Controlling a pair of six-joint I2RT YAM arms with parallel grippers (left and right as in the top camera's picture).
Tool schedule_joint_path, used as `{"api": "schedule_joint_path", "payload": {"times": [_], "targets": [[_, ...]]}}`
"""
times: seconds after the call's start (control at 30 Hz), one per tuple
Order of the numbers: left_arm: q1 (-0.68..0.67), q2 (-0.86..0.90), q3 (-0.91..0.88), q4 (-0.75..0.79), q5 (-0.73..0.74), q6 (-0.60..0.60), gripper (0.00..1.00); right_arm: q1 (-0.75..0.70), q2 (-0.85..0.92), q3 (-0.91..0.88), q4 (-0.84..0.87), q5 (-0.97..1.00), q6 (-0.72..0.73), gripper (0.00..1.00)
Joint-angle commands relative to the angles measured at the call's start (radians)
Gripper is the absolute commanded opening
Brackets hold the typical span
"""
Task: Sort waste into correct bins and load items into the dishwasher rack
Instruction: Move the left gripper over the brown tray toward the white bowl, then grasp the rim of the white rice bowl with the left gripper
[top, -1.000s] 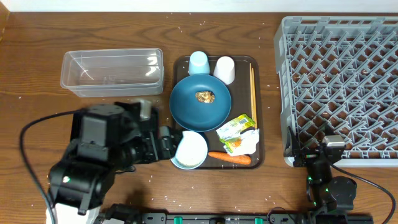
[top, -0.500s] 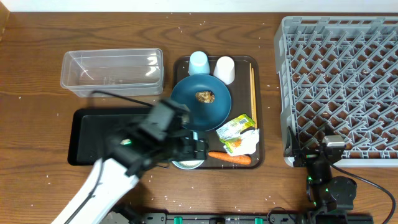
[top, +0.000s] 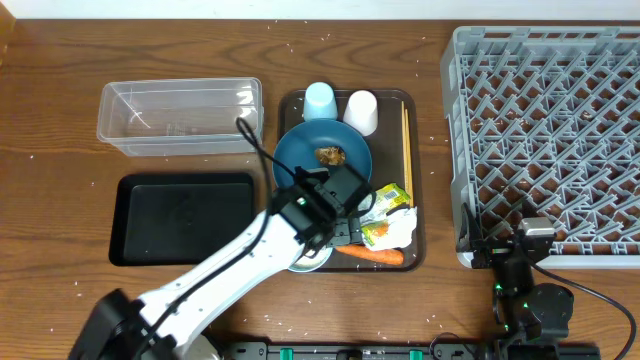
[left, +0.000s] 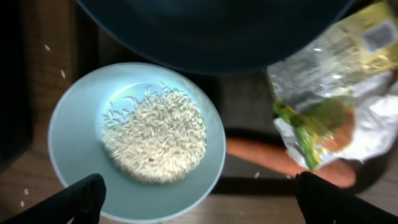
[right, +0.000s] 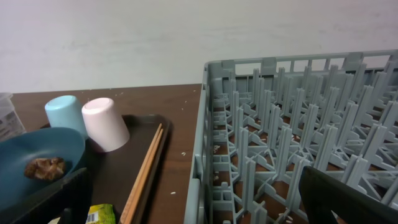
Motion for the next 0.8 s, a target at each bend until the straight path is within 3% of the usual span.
{"api": "schedule_joint_path", "payload": {"times": [0.0, 0.73, 0.77], "targets": [[-0.002, 0.053, 0.01, 0.013, -0.024, -0.018, 0.98, -0.005, 0.0, -0.002, -0.004, 0.007, -0.013, 0.99], [-0.003, 0.279, 0.01, 0.108, -0.023, -0.006, 1.0, -0.005, 0.0, -0.002, -0.004, 0.007, -0.013, 0.99], [-0.003, 0.28, 0.01, 0.109, -0.024, -0.006, 0.95, -0.005, 0.0, -0.002, -0.004, 0.007, -0.013, 0.99]]}}
